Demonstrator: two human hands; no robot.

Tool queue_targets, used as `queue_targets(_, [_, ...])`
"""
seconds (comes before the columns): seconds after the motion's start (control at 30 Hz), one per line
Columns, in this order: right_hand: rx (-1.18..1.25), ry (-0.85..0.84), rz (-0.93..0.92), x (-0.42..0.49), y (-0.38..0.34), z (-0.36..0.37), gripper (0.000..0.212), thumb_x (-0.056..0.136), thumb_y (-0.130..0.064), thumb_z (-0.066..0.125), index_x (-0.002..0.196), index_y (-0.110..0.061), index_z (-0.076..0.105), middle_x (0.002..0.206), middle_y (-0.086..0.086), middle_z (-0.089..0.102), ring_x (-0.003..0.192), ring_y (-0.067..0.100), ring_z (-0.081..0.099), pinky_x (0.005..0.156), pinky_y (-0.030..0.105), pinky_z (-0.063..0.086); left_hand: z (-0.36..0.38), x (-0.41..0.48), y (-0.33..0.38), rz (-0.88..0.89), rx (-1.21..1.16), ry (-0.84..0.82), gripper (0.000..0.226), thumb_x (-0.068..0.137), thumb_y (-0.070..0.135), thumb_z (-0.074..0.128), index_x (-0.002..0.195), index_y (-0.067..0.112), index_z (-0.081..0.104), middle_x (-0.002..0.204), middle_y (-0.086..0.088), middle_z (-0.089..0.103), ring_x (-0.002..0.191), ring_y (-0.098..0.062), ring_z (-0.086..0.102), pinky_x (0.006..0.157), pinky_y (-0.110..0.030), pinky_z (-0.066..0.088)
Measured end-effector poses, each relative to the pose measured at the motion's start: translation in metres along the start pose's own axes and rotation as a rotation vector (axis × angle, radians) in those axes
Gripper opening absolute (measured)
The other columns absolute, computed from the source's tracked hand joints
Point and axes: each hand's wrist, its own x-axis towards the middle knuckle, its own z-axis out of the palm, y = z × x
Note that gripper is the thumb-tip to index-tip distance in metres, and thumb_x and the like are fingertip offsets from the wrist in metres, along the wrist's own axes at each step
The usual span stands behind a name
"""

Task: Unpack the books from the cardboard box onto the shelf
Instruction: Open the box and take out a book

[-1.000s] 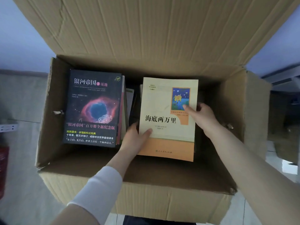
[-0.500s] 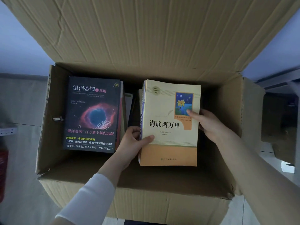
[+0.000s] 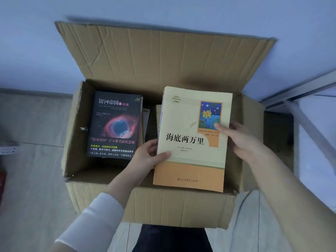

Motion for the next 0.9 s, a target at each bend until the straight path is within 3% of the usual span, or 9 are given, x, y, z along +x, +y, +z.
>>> queue_targets(0.13, [-0.071, -0.070, -0.070, -0.051, -0.025, 0.013, 0.012, 0.081, -0.013, 0.066, 0.093, -0.013, 0.064, 0.095, 0.008, 0.069, 0.083, 0.020, 0.066, 0.083, 0.034, 0.053, -0.010, -0.058, 0.007, 0.088, 0.020, 0.011, 0.051, 0.080, 0.014, 0.072, 0.127, 0.016, 0.052, 0.109, 0.005, 0.070, 0.097, -0.015, 0.068, 0.079, -0.031, 0.059])
queue_targets(0.2, [-0.117, -0.106, -0.125, -0.081, -0.035, 0.023, 0.009, 0.082, -0.012, 0.065, 0.091, -0.013, 0.064, 0.086, 0.004, 0.071, 0.075, 0.016, 0.067, 0.071, 0.027, 0.056, -0.015, -0.092, 0.006, 0.126, 0.012, 0.041, 0.051, 0.081, 0.013, 0.072, 0.127, 0.014, 0.051, 0.110, 0.003, 0.070, 0.096, -0.014, 0.068, 0.075, -0.028, 0.060])
queue_targets(0.33, [-0.176, -0.191, -0.219, -0.147, -0.045, 0.045, 0.004, 0.082, -0.012, 0.066, 0.086, -0.013, 0.065, 0.066, -0.002, 0.073, 0.056, 0.008, 0.070, 0.050, 0.021, 0.055, -0.024, -0.166, -0.012, 0.211, -0.055, 0.123, 0.051, 0.080, 0.015, 0.073, 0.126, 0.012, 0.051, 0.112, -0.005, 0.069, 0.100, -0.021, 0.068, 0.081, -0.035, 0.059])
queue_targets(0.53, [-0.246, -0.316, -0.347, -0.255, -0.039, 0.099, 0.009, 0.075, -0.011, 0.069, 0.083, -0.014, 0.066, 0.061, -0.005, 0.074, 0.058, 0.010, 0.069, 0.071, 0.032, 0.057, -0.050, -0.298, -0.048, 0.338, -0.173, 0.249, 0.041, 0.080, 0.012, 0.073, 0.117, 0.013, 0.055, 0.109, -0.010, 0.066, 0.093, -0.021, 0.068, 0.076, -0.029, 0.059])
queue_targets(0.77, [-0.371, -0.570, -0.427, -0.397, -0.017, 0.218, 0.029, 0.059, -0.019, 0.074, 0.086, -0.009, 0.066, 0.072, 0.005, 0.074, 0.057, 0.013, 0.070, 0.069, 0.034, 0.058, -0.120, -0.454, -0.112, 0.445, -0.314, 0.479, 0.043, 0.080, 0.011, 0.073, 0.120, 0.008, 0.058, 0.105, -0.008, 0.067, 0.085, -0.017, 0.068, 0.066, -0.023, 0.059])
queue_targets(0.83, [-0.417, -0.649, -0.451, -0.439, 0.001, 0.260, 0.018, 0.066, -0.017, 0.072, 0.082, -0.011, 0.066, 0.066, 0.003, 0.074, 0.055, 0.012, 0.070, 0.059, 0.028, 0.060, -0.144, -0.500, -0.142, 0.478, -0.355, 0.553, 0.043, 0.080, 0.011, 0.073, 0.120, 0.008, 0.059, 0.106, -0.010, 0.068, 0.083, -0.016, 0.069, 0.063, -0.021, 0.059])
queue_targets(0.9, [-0.460, -0.722, -0.464, -0.482, 0.027, 0.305, 0.019, 0.065, -0.020, 0.072, 0.082, -0.012, 0.065, 0.061, 0.000, 0.074, 0.057, 0.014, 0.070, 0.062, 0.031, 0.059, -0.169, -0.549, -0.177, 0.516, -0.400, 0.631, 0.042, 0.079, 0.011, 0.073, 0.119, 0.008, 0.060, 0.101, -0.008, 0.069, 0.075, -0.011, 0.070, 0.057, -0.019, 0.056])
